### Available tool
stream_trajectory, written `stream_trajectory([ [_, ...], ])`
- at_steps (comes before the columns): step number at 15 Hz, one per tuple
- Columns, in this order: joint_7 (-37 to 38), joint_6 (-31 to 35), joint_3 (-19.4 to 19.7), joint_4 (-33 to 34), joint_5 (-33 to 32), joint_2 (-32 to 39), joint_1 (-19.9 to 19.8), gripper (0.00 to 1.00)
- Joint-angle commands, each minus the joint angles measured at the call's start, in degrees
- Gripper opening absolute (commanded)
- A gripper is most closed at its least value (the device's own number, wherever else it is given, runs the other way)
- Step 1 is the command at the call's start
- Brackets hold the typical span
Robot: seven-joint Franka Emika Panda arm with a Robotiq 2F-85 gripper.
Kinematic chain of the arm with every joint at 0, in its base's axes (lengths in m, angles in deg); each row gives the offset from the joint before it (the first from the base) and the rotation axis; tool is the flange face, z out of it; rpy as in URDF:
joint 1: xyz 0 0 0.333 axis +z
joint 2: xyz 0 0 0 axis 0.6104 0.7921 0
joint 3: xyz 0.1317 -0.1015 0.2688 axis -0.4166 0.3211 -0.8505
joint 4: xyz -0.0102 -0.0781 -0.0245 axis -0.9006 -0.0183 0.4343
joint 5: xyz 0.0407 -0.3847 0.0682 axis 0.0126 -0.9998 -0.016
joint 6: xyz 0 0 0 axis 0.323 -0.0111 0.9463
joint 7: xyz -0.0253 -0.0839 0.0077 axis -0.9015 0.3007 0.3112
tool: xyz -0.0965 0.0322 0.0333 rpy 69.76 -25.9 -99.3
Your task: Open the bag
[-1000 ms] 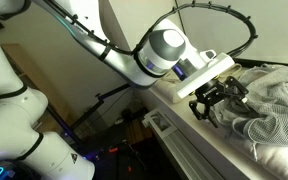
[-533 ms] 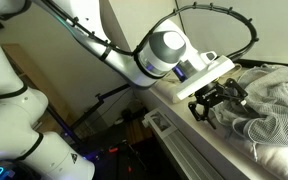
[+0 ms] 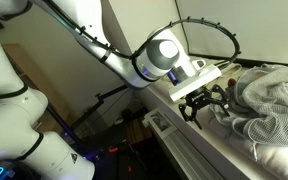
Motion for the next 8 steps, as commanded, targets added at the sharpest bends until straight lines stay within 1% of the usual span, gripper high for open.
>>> stream_trajectory([
  [1,0.5,-4.5,-1.2,-0.1,-2.1,-1.6,2.6,1.00],
  [8,0.2,-10.2,-4.2,3.9,-6.0,-1.7,7.0,1.00],
])
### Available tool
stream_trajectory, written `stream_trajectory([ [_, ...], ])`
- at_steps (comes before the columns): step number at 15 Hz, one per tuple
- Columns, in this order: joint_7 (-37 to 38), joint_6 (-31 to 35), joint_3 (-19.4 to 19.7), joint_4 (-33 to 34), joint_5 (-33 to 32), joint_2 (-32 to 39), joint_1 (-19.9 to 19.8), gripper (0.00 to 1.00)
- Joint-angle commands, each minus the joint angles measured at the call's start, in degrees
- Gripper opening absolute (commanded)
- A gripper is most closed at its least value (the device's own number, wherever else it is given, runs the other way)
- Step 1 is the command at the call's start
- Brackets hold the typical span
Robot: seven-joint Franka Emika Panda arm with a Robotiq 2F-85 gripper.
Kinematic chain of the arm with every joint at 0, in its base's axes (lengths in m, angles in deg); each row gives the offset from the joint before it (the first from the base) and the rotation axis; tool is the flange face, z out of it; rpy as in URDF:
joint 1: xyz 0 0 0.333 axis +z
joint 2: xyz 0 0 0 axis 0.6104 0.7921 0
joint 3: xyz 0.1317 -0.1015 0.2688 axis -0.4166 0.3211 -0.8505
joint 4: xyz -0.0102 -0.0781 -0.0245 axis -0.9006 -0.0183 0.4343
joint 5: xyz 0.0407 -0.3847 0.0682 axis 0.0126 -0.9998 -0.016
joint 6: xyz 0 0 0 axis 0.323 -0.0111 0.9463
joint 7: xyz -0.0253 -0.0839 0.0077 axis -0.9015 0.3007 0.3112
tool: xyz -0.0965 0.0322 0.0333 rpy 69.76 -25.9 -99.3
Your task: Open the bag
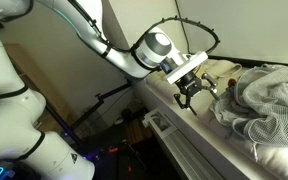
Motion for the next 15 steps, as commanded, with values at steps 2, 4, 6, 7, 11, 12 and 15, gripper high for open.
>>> stream_trajectory([
  [2,0.2,-3.6,-2.3,1.6,-2.9,-3.0,2.4,1.00],
  [4,0.3,-3.8,-2.9,2.2,-4.6,-4.7,3.1,1.00],
  [6,1.1,-3.7,-2.7,3.1,-8.6,-6.2,3.5,1.00],
  [7,2.4,-3.2,-2.1,3.6,-11.7,-7.2,3.4,1.00],
  [11,5.5,-0.6,-1.0,5.1,-16.3,-9.1,1.2,1.00],
  [12,6.1,0.1,-0.6,5.3,-16.9,-9.4,0.6,1.00],
  [15,7.3,4.7,0.9,6.0,-16.8,-8.7,-1.9,1.00],
])
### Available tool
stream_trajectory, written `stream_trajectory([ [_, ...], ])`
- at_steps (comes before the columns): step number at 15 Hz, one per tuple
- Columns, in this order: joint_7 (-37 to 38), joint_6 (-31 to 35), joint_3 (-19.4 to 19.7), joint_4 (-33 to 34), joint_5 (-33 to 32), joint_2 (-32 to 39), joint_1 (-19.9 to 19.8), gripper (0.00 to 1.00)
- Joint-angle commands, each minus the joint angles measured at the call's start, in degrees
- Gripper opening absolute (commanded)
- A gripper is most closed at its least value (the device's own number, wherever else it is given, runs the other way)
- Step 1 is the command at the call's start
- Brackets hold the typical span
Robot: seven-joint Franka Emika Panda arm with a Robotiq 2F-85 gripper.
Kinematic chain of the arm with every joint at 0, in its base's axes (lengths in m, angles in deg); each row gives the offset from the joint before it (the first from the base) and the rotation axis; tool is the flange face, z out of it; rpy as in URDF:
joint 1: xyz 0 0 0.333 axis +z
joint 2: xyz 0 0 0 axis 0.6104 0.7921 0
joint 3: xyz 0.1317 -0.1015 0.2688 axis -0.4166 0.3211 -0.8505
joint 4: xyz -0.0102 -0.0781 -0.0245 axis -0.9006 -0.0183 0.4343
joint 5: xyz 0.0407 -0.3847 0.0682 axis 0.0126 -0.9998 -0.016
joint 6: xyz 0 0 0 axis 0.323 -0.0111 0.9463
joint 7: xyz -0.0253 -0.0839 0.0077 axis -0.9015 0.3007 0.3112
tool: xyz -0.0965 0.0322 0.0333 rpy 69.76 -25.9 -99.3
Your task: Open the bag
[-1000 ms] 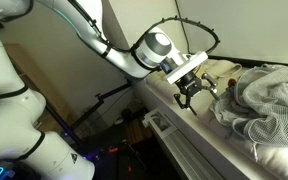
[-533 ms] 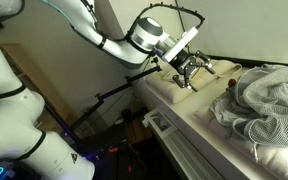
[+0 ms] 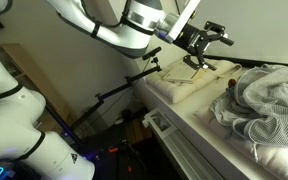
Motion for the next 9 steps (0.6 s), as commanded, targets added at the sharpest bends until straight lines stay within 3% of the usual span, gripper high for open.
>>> stream_trajectory([
  [1,2.4,7.4,1.7,0.5,-1.4,0.6,-3.1,1.00],
  [6,3.0,26.1,5.2,0.7,0.3,3.8,-8.7,1.00],
  [9,1.4,32.4,6.2,0.9,3.7,7.3,-11.3,1.00],
])
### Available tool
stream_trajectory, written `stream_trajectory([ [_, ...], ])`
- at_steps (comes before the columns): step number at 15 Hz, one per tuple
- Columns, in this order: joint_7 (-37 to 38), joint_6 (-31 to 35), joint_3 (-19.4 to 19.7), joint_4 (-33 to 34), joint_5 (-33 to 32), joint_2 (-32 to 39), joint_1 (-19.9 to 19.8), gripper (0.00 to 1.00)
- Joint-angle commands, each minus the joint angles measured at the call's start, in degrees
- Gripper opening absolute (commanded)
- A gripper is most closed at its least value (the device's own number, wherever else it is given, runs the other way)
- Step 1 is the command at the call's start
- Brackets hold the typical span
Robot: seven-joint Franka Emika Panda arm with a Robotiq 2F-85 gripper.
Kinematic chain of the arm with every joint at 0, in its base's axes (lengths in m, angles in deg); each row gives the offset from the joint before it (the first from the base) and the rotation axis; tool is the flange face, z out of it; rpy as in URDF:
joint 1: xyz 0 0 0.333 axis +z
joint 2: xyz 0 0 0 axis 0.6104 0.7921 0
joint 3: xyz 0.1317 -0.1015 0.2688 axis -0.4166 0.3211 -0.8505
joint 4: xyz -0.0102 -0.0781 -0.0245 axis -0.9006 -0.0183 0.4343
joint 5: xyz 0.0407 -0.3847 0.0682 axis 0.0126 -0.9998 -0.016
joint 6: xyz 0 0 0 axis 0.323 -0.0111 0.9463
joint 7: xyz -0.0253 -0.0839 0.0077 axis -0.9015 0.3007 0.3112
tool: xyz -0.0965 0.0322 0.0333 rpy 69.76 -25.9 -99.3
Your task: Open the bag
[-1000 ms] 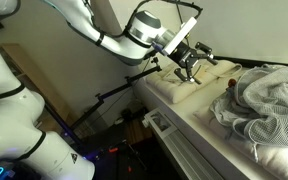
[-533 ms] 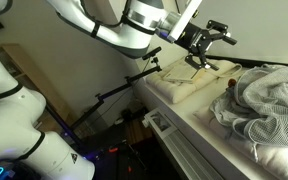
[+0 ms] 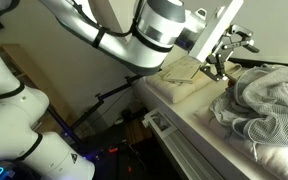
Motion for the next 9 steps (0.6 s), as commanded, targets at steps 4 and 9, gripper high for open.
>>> stream_trajectory([
  [4,-0.2,6.4,0.3,1.2,6.4,7.7,-3.1,1.00],
  [9,-0.3,4.1,0.0,3.1,6.4,12.4,-1.8,1.00],
])
